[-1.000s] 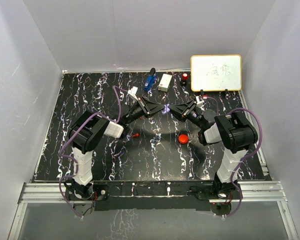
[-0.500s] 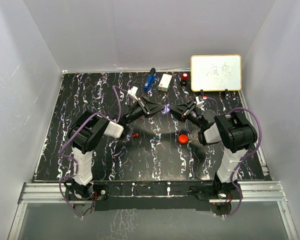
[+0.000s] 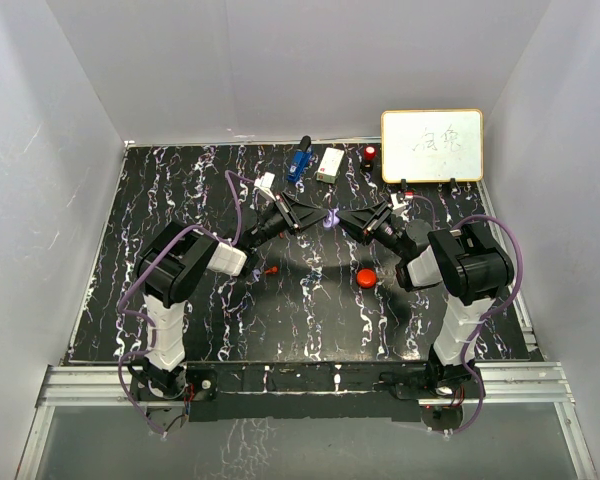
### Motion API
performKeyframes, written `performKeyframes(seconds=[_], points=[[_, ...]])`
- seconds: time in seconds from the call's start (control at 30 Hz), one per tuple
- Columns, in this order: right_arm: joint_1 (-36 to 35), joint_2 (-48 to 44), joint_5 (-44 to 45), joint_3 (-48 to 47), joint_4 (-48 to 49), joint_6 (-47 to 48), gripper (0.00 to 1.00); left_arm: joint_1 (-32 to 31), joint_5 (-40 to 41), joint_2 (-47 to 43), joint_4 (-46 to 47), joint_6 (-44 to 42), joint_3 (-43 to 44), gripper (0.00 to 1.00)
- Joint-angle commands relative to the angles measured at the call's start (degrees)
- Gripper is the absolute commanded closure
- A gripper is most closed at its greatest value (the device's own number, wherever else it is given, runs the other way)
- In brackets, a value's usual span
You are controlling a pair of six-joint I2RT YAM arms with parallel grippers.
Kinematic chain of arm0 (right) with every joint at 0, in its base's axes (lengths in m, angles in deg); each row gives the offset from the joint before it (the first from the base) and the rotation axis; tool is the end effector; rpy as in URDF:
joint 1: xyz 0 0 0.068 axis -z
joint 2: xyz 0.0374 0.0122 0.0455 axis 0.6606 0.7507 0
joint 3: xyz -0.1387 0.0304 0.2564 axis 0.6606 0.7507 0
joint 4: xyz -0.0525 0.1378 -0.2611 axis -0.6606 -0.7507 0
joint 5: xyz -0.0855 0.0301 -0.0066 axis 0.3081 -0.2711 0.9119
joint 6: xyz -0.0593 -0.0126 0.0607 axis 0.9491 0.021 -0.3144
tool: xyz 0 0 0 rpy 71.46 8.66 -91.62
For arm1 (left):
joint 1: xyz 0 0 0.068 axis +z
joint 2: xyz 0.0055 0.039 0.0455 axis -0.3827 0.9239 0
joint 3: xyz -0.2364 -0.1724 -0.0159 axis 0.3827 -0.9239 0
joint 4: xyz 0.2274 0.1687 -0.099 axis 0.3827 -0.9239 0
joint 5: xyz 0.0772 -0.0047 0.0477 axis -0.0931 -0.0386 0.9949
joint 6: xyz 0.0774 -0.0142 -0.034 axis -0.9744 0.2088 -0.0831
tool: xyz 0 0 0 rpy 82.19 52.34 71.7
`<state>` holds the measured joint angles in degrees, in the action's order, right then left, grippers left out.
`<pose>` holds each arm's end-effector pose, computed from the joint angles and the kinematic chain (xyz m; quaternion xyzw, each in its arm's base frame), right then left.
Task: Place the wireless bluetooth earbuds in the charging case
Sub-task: Place the earbud in the charging case.
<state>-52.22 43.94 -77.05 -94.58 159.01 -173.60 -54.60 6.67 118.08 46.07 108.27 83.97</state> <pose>0.3463 0.1128 0.1306 0.2285 0.6404 0.6784 0.2783 0.3590 -0.2667 0.1788 -0.0243 0.6038 -0.7122 0.3573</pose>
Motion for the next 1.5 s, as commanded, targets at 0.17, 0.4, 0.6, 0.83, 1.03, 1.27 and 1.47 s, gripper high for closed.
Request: performKeyframes(seconds=[0.17, 0.4, 0.6, 0.83, 1.03, 1.27, 1.47], points=[[-0.04, -0.23, 0.01, -1.71, 12.47, -0.89, 1.00, 0.44, 0.20, -3.15, 17.18, -0.65, -0.80, 1.00], [-0.10, -0.35, -0.05, -1.75, 12.68, -1.19, 1.00, 0.74, 0.03, -3.23, 17.64, -0.59, -1.07, 1.00], [-0.10, -0.11, -0.27, -2.01, 13.11, -1.67, 1.00, 0.98, -0.52, -3.21, 17.60, -0.59, -0.71, 1.00], [0.02, -0.12, -0.29, -2.35, 13.39, -2.20, 1.00, 1.03, -1.37, -2.51, 18.00, -0.02, -0.78, 1.00], [0.00, -0.17, -0.21, -2.54, 13.24, -2.42, 1.00, 1.00, -1.72, -3.25, 17.22, -0.72, -1.60, 0.93], [0.20, -0.10, -0.12, -2.63, 13.22, -2.47, 1.00, 1.03, -1.90, -5.11, 14.56, -2.71, -2.39, 0.81], [0.24, -0.08, -0.07, -2.63, 13.13, -2.48, 1.00, 1.04, -2.04, -6.03, 13.29, -3.62, -2.83, 0.74]])
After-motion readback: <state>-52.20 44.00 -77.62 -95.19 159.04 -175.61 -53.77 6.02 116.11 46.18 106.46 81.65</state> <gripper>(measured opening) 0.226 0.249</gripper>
